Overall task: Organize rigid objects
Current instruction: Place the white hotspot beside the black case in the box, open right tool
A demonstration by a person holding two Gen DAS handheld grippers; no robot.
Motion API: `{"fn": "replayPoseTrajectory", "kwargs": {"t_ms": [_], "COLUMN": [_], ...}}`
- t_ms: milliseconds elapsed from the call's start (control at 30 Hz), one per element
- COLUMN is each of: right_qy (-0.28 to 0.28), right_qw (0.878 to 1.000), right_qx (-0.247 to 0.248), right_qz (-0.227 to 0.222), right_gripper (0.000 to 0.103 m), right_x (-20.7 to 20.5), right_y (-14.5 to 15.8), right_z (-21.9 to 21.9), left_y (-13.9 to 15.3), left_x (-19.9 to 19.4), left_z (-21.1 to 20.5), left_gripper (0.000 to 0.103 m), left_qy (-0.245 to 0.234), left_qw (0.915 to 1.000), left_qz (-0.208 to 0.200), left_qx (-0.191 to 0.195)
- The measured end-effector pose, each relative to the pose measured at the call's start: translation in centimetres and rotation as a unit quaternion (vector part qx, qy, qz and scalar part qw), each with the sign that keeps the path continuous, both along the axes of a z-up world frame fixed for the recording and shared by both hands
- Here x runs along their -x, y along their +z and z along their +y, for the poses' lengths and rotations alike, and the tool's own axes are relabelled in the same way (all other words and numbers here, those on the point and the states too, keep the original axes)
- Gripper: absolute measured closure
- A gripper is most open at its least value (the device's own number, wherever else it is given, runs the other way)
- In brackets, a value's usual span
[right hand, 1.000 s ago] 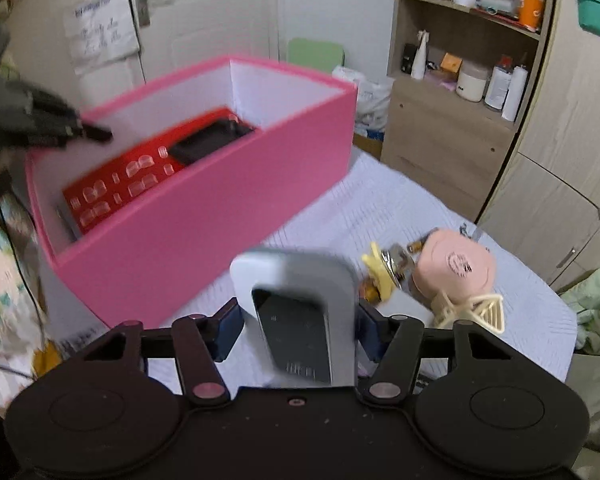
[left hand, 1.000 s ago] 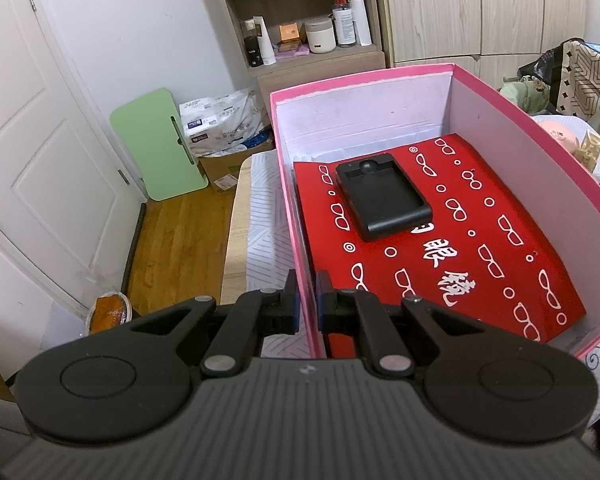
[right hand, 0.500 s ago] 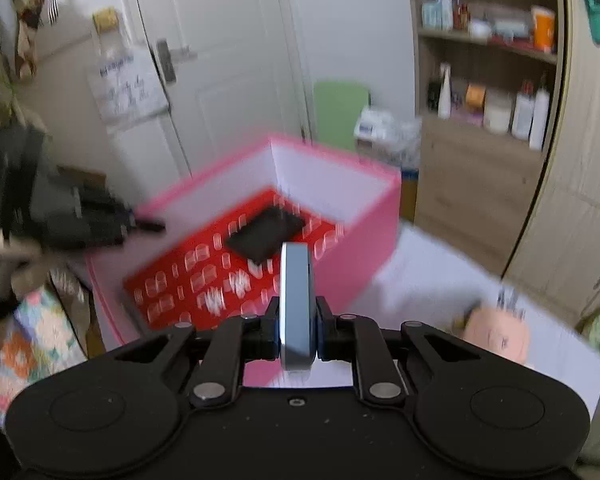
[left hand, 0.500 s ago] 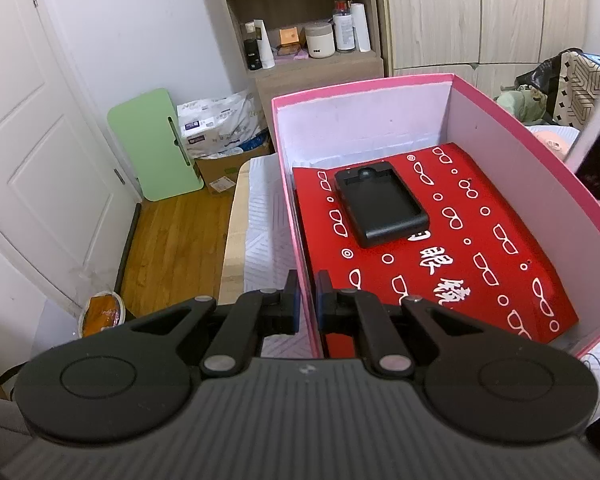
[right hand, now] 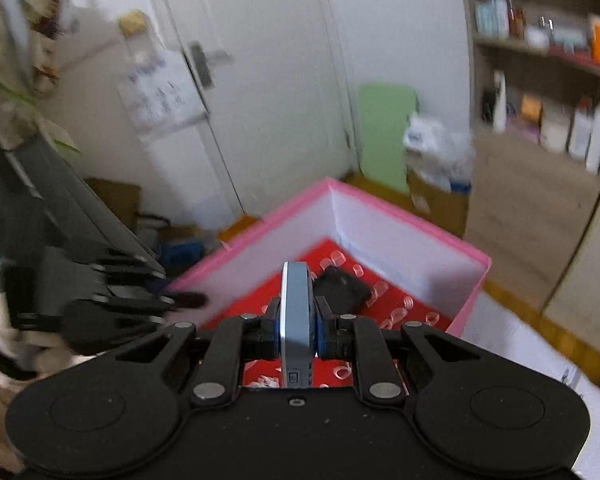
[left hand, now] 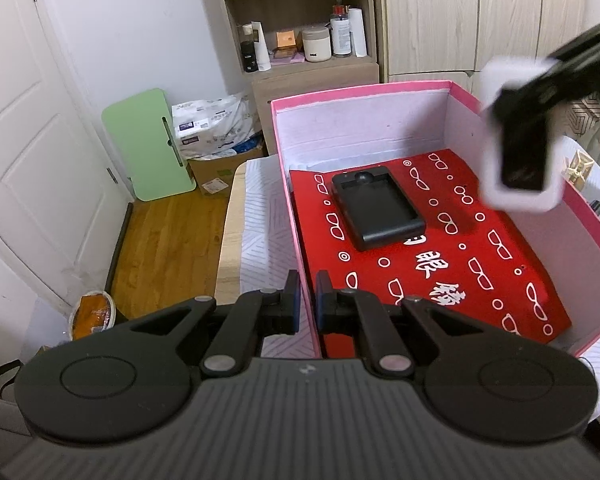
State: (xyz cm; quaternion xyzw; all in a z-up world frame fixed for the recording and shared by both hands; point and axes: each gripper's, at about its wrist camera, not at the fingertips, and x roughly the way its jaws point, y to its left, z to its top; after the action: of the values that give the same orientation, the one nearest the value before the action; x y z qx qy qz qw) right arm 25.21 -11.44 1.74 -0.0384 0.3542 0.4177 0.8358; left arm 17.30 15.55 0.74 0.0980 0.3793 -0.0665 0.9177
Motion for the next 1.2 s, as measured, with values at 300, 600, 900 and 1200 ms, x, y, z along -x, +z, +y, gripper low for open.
{"fn": "replayPoseTrajectory", "kwargs": {"t_ms": [300,600,900,1200], "right_qy": [-0.071,-0.082,-0.084,-0.075], "right_qw": [0.993,0.980,0.990,0.994], "right_qx": [0.065,-0.028,0.029,0.079], "right_qz": [0.063,0.180,0.106,-0.023], "right_gripper": [0.084,0.082,0.056,0.040], "right_x": [-6.3,-9.3,-8.7,-6.1], "right_y": [-5.0,-6.9,-6.3,-3.4], "right_z": [4.8,4.5,5.1,4.5], "left_y": [0.0,0.0,0.0,0.0], "left_x": [-0.1,-0.1,-0.2,-0.3], "left_z": [0.4,0.7,0.9,0.8], "left_gripper": [0.096,0.095,0.095,0.095], "left_qy": [-0.004,-0.008,-0.009,-0.008], "left_qw": [0.9999,0.9996,0.9995,0.9997], "left_qz": [0.001,0.001,0.001,0.003], "left_qx": [0.014,0.027,0.029,0.024]}}
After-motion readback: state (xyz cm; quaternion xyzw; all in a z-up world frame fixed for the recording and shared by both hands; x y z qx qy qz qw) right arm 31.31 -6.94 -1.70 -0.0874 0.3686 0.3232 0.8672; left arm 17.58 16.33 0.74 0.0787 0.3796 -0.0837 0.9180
